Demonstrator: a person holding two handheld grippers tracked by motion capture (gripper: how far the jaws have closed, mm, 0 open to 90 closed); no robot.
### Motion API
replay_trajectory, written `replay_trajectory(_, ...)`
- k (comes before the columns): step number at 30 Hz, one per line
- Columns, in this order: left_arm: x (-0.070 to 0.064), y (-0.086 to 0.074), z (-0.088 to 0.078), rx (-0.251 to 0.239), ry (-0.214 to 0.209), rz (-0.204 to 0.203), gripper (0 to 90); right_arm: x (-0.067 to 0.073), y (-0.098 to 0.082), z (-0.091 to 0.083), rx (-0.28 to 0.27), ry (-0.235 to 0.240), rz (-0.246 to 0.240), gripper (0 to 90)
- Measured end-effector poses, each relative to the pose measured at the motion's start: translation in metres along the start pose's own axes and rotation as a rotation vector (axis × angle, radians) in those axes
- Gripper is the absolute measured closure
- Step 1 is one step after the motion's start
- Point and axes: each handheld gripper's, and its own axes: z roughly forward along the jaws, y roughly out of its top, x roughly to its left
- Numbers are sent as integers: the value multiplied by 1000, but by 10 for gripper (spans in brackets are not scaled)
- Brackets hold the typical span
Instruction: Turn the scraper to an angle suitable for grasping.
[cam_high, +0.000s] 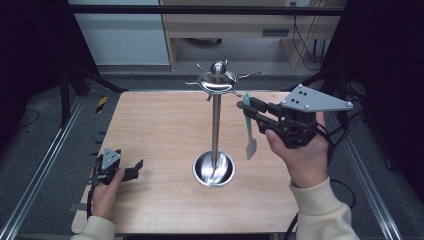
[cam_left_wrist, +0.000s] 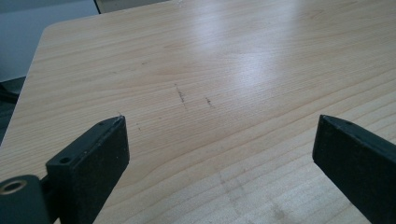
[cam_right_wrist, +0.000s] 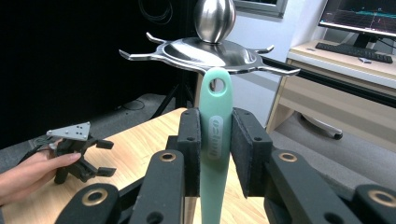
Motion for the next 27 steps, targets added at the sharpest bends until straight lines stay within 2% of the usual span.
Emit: replay_trajectory(27,0,0,0,2,2,-2,33,3,4,6,29,-1,-4,742)
